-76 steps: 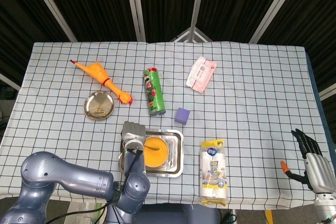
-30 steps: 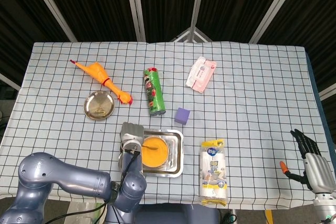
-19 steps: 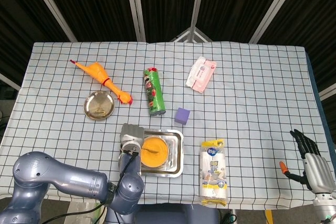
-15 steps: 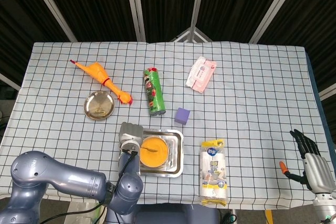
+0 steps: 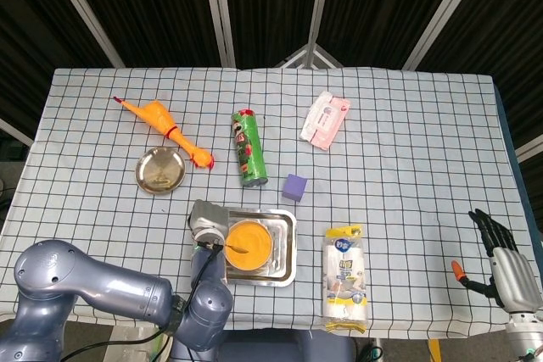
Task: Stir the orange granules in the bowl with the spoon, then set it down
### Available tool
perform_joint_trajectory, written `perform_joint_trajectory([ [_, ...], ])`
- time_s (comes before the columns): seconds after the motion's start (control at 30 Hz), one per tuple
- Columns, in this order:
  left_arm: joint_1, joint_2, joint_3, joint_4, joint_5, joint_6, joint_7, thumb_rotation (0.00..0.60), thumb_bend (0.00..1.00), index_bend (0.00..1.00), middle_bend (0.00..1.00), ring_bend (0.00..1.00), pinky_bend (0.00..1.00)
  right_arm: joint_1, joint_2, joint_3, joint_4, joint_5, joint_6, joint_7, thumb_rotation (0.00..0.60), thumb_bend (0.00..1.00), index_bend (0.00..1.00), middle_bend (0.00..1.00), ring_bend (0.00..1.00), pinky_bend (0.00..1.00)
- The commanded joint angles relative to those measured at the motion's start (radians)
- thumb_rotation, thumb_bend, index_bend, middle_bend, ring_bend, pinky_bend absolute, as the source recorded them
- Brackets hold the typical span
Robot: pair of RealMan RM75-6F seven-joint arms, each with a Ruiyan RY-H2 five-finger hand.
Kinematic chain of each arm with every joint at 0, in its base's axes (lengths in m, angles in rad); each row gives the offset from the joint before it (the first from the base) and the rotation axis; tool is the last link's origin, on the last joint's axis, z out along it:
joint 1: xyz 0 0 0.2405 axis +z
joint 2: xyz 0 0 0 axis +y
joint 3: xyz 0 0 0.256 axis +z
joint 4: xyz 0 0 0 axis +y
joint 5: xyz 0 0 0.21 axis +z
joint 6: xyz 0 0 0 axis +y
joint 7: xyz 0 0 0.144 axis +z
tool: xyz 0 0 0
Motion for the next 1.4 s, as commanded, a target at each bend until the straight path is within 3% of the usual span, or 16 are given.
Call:
perform_joint_trajectory([
  [0.03, -0.025, -0.002, -0.002, 0.01, -0.017, 0.019, 0.033, 0.6, 0.95, 0.81, 1.0, 1.0, 0.99, 0.0, 0.0, 0.0, 0.0, 0.0, 0.0, 0.001, 0.6, 0.4, 0.0, 0.0, 0.0, 0.0],
  [0.53, -0.116, -0.07, 0.011, 0.102, -0.05, 0.082, 0.134, 0.6, 0.95, 0.81, 1.0, 1.0, 0.99, 0.0, 0.004, 0.001, -0.002, -0.001, -0.001, 0.018, 0.6, 0.4, 0.0, 0.0, 0.0, 0.0],
  [0.97, -0.165, -0.144, 0.044, 0.164, -0.008, 0.115, 0.179, 0.6, 0.95, 0.81, 1.0, 1.0, 0.99, 0.001, 0.008, 0.0, -0.005, -0.003, -0.003, 0.027, 0.6, 0.4, 0.0, 0.0, 0.0, 0.0],
  [1.4, -0.2, -0.214, 0.018, 0.245, 0.02, 0.122, 0.206, 0.6, 0.95, 0.81, 1.0, 1.0, 0.99, 0.0, 0.011, -0.001, -0.008, -0.009, 0.001, 0.037, 0.6, 0.4, 0.0, 0.0, 0.0, 0.0],
])
